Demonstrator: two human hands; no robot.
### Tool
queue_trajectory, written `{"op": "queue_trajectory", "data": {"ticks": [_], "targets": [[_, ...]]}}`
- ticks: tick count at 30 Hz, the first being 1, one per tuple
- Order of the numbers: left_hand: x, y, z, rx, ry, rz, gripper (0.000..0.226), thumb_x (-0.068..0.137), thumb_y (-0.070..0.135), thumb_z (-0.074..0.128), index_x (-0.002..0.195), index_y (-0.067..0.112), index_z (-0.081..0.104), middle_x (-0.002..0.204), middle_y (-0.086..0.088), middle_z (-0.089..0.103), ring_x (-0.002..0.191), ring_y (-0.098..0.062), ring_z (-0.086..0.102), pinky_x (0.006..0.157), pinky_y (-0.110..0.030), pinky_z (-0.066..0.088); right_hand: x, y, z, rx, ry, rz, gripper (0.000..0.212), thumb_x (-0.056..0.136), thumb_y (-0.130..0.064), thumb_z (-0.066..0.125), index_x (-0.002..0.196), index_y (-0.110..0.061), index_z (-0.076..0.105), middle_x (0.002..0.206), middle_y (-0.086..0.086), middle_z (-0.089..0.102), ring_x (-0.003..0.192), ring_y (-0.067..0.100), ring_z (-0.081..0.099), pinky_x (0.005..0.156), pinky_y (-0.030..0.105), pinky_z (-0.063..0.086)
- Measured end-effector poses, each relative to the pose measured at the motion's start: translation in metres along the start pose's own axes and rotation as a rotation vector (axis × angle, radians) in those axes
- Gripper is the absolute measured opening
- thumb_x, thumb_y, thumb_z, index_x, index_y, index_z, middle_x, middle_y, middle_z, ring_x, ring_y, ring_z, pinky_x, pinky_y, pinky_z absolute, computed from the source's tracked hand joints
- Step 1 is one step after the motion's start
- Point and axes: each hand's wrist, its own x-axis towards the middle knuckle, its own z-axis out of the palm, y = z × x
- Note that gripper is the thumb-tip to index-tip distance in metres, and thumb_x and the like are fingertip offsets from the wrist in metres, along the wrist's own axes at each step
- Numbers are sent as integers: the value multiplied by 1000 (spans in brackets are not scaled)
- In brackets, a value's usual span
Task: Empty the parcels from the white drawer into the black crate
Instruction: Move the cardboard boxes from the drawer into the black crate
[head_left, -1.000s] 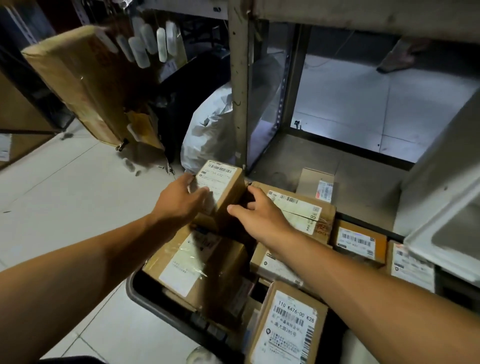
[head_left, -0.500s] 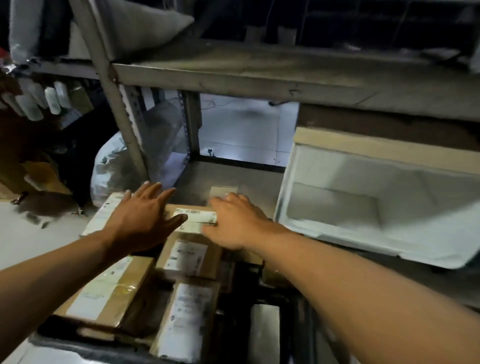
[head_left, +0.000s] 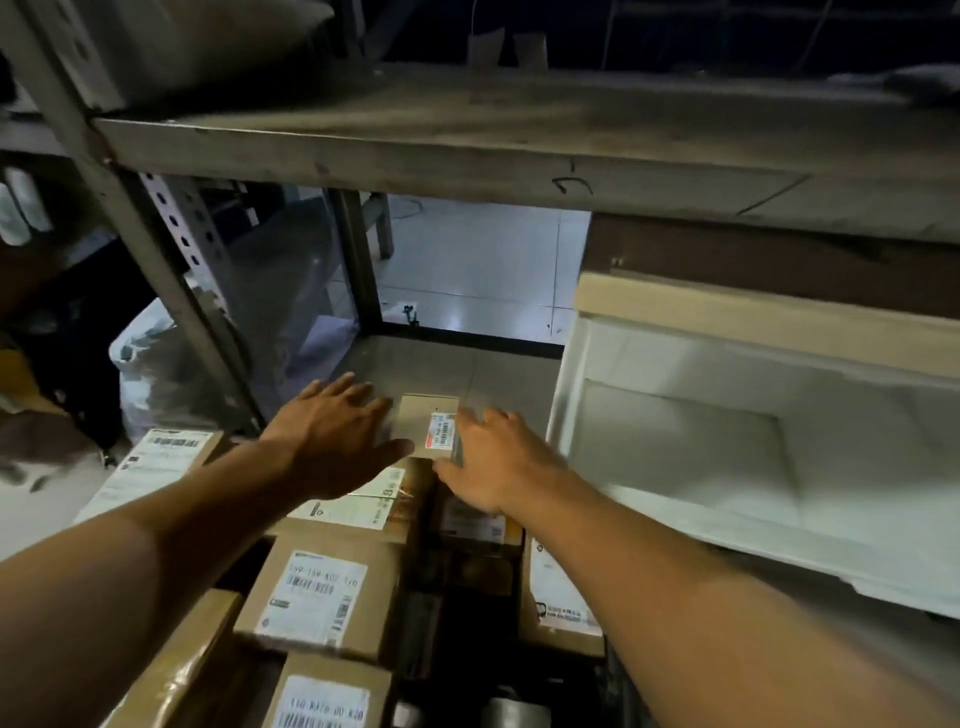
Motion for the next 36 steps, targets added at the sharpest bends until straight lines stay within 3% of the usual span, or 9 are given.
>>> {"op": "queue_trajectory", "data": {"ticks": [4, 8, 13, 18, 22, 26, 29, 33, 36], "targets": [[54, -5, 26, -78, -29, -19, 60, 95, 70, 30, 124, 24, 56, 120, -1, 61, 115, -21, 55, 97, -41, 44, 51, 6, 32, 95, -26, 32, 54, 97, -53, 51, 140, -21, 50, 133, 9, 53, 119, 30, 52, 94, 45, 50], [107, -13, 51, -160, -145, -76, 57, 97, 66, 37, 115, 19, 63, 87, 2, 62, 80, -14, 59, 70, -27, 44, 102, 21, 59, 173, -23, 132, 47, 99, -48, 47, 135, -18, 55, 129, 10, 59, 114, 30, 57, 92, 44, 53], [155, -23, 87, -219, -390, -79, 60, 97, 60, 47, 139, 17, 53, 122, -10, 62, 104, -23, 59, 86, -29, 41, 152, 37, 88, 202, -176, 233, 46, 91, -40, 58, 133, -20, 58, 126, 9, 63, 109, 29, 62, 90, 41, 55], [177, -26, 119, -424, -546, -103, 51, 99, 35, 58, 143, 10, 47, 143, -12, 51, 129, -27, 50, 108, -34, 38, 176, 39, 112, 287, -336, 277, 55, 90, -34, 58, 143, -19, 52, 139, 10, 58, 119, 30, 59, 92, 32, 50], [180, -31, 123, -529, -486, -187, 52, 94, 48, 62, 127, 8, 57, 119, -6, 60, 107, -21, 56, 91, -29, 44, 180, 36, 114, 473, -294, 328, 52, 89, -38, 58, 138, -21, 57, 136, 8, 61, 117, 28, 60, 98, 36, 51], [173, -36, 92, -804, -272, -277, 32, 94, 45, 64, 98, 13, 60, 87, -1, 56, 77, -13, 53, 65, -22, 39, 175, 33, 97, 1019, -93, 534, 50, 91, -42, 63, 135, -20, 53, 130, 5, 61, 112, 27, 60, 99, 45, 52], [153, -43, 66, -937, -173, -258, 24, 90, 37, 71, 97, 13, 70, 89, -7, 67, 78, -15, 60, 62, -22, 43, 164, 20, 77, 1319, 43, 616, 37, 89, -31, 68, 119, -18, 53, 120, 10, 63, 102, 27, 64, 90, 46, 59], [106, -49, 24, -1028, -111, -227, 11, 88, 24, 74, 94, 14, 74, 93, -9, 70, 86, -20, 62, 70, -29, 51, 131, 1, 35, 1370, 22, 512, 27, 91, -19, 71, 115, -14, 57, 109, 10, 68, 101, 27, 68, 92, 47, 58], [61, -48, -7, -988, -106, -198, 8, 91, 20, 71, 95, 13, 69, 91, -9, 68, 78, -14, 63, 62, -21, 51, 94, -10, -1, 1258, -95, 398, 23, 92, -12, 70, 113, -13, 60, 101, 6, 70, 92, 21, 67, 86, 39, 59]]}}
